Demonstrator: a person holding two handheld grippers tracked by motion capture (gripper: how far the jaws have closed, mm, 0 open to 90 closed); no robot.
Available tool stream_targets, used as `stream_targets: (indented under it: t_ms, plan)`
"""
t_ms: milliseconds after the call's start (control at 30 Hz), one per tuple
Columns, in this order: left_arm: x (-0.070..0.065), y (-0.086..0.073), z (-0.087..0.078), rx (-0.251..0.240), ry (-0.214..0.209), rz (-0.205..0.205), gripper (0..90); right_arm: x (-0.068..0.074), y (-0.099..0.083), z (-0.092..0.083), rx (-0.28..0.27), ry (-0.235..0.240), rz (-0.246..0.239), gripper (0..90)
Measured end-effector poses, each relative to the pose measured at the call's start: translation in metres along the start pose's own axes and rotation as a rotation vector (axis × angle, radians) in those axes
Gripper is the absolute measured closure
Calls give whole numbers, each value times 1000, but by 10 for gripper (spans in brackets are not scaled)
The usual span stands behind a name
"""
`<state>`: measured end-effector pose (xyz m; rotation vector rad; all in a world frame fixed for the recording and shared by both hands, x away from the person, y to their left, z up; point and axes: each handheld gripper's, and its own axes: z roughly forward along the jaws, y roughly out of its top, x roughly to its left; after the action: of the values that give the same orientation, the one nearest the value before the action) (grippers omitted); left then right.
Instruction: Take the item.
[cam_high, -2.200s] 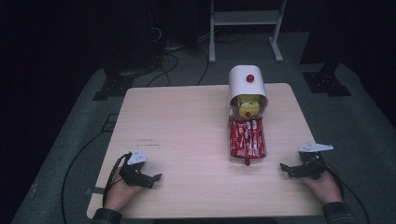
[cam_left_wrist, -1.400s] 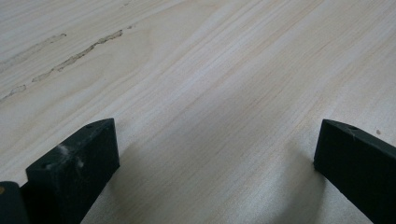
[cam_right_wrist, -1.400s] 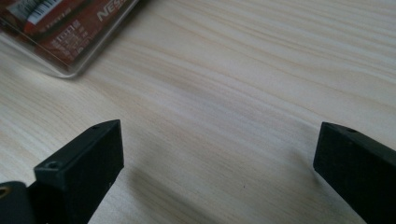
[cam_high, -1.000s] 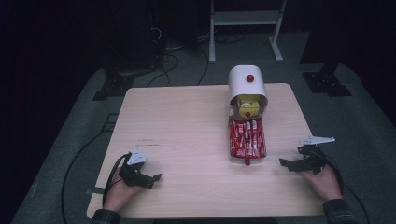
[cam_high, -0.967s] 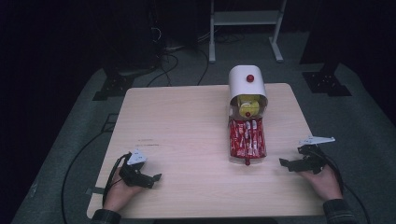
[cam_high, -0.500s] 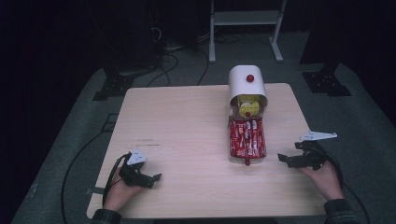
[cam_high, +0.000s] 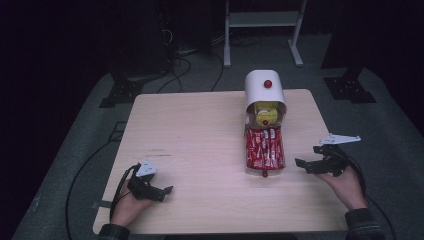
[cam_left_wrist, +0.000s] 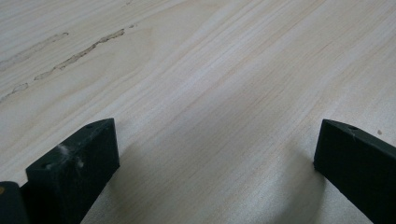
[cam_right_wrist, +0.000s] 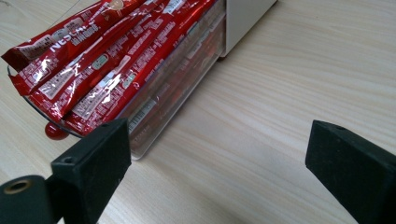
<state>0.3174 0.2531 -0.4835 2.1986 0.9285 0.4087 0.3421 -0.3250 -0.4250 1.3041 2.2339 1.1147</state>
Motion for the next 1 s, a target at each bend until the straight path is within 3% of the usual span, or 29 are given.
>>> stream_targets:
  t_ms: [300, 367, 700, 1000]
  plan:
    - [0, 0, 0, 0, 1, 0, 0, 4, 9, 2, -6, 11, -14, 62]
    - [0, 0, 0, 0, 1, -1, 0, 5, 11, 2, -11, 18, -14, 112]
    - [0, 0, 0, 0, 1, -1, 0, 7, 13, 1, -16, 40, -11, 129]
    - [0, 0, 0, 0, 1, 1, 0, 12, 29, 1, -36, 61, -22, 130]
